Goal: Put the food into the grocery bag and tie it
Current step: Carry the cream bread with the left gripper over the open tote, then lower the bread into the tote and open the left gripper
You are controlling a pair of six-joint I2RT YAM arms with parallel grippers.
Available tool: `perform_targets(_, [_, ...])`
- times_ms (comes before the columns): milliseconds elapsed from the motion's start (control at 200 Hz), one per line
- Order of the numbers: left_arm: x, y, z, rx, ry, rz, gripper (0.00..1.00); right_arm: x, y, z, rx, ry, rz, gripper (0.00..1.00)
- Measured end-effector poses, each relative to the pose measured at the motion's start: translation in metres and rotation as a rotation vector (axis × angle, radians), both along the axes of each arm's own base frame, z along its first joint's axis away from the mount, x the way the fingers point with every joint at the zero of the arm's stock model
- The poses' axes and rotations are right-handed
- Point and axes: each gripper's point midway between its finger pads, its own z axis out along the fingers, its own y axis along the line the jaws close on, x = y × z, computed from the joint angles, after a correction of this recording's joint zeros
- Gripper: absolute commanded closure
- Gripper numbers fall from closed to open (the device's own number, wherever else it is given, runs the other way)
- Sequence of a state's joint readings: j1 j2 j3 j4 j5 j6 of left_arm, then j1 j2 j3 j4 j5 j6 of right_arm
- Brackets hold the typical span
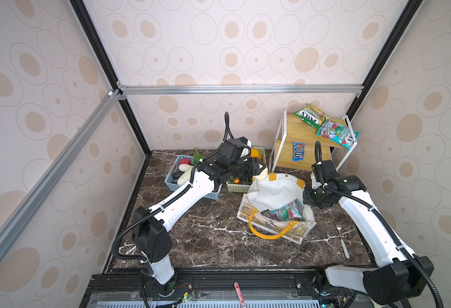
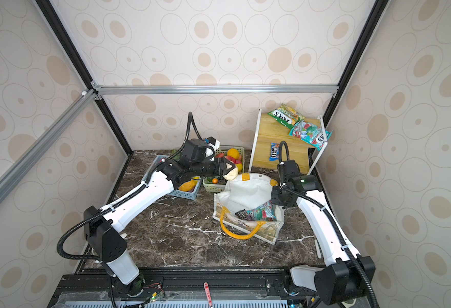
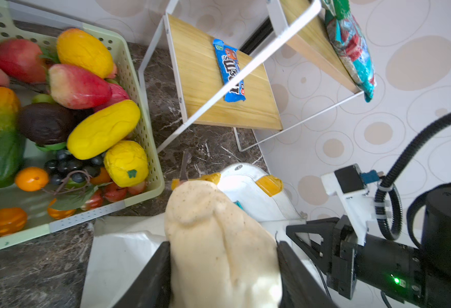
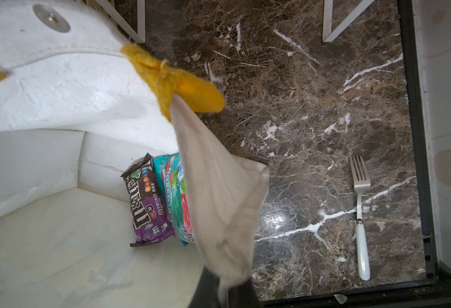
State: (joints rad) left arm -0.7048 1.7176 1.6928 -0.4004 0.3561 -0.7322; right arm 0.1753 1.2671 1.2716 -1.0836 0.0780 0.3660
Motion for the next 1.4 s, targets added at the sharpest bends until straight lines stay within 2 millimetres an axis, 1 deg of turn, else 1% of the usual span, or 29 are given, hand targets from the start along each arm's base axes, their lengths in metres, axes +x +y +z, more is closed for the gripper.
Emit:
perform_targets(200, [-0.026, -0.026, -0.003, 0.014, -0.014, -0.089, 0.50, 0.000, 0.000, 0.000, 0.005, -0.004, -0.007, 0.91])
perform_targets(365, [-0.037, -0.047, -0.012, 0.058, -0.026, -0.144, 0.50, -0.001, 0.001, 0.001, 0.011, -0.005, -0.010, 0.91])
perform_targets(430, [-0.040, -0.054, -0.018, 0.078, -0.026, -0.159, 0.50, -0.001, 0.001, 0.001, 0.013, -0.005, -0.011, 0.91])
perform_targets(715, [-0.055, -0.080, -0.057, 0.201, -0.018, -0.226, 0.50, -0.002, 0.002, 0.000, 0.021, -0.005, -0.015, 0.91])
perform_targets(840, [-0.061, -0.084, -0.077, 0.259, -0.006, -0.243, 0.50, -0.002, 0.002, 0.001, 0.025, -0.009, -0.016, 0.91])
perform_targets(1005, [-0.061, -0.086, -0.101, 0.327, 0.002, -0.245, 0.50, -0.003, 0.002, 0.000, 0.027, -0.011, -0.019, 0.91])
perform_targets(1280, [-0.057, -0.080, -0.136, 0.449, 0.005, -0.229, 0.50, -0.003, 0.003, 0.000, 0.032, -0.014, -0.020, 0.91])
perform_targets(1401, [-0.056, -0.078, -0.146, 0.491, -0.002, -0.222, 0.50, -0.003, 0.003, 0.000, 0.032, -0.013, -0.020, 0.91])
